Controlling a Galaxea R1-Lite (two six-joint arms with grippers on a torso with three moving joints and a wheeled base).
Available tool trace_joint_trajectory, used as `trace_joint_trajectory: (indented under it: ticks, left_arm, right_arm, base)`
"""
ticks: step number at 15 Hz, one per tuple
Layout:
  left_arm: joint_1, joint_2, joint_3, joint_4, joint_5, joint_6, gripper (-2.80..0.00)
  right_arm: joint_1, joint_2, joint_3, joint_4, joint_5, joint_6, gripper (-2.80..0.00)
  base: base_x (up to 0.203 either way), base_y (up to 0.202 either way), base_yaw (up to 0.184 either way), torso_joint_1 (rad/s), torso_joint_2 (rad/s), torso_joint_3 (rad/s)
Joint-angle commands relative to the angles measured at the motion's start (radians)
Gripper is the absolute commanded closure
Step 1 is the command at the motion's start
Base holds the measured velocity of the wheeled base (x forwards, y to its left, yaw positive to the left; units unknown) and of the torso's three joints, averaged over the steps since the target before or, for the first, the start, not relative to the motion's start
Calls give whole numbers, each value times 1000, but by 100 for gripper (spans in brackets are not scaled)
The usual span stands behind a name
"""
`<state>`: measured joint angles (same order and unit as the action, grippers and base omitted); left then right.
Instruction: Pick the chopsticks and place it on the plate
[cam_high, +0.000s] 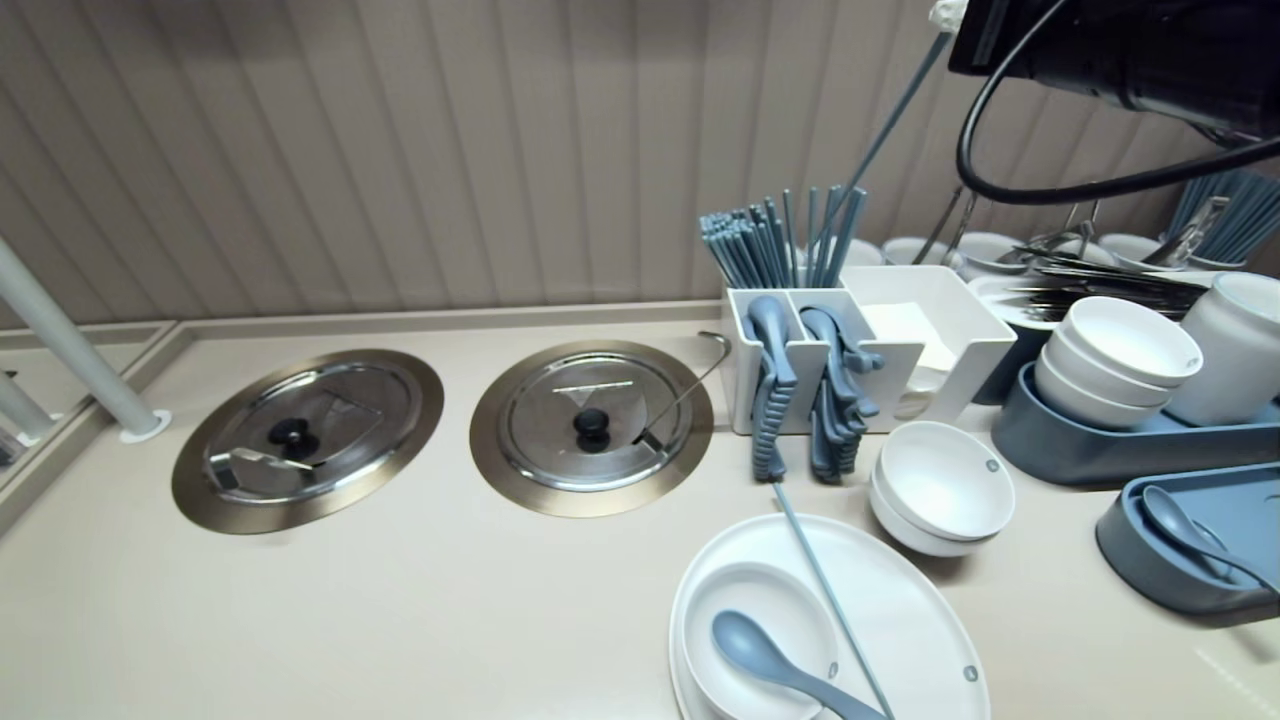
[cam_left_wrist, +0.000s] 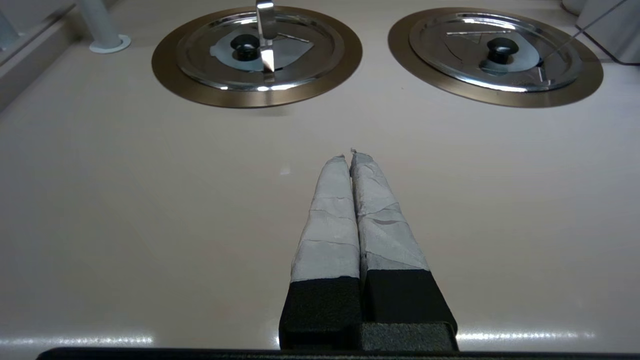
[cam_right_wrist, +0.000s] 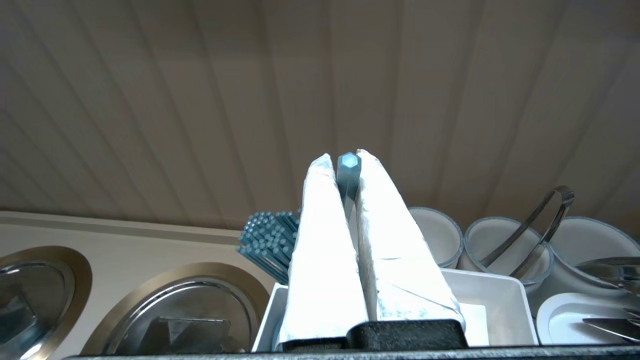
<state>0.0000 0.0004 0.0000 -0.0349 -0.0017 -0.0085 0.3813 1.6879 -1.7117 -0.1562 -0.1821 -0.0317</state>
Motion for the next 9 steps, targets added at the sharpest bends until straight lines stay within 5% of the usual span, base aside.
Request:
trace_joint_trajectory:
  ticks: [1, 9]
  left_arm:
    - [0, 0, 8, 0, 0, -1, 0]
    - [0, 0, 8, 0, 0, -1, 0]
  right_arm:
    - [-3, -36, 7, 0, 1, -1, 0]
    - [-170, -162, -4, 228, 263, 58, 0]
  base:
    - [0, 0, 0, 0, 0, 0]
    - [0, 0, 0, 0, 0, 0]
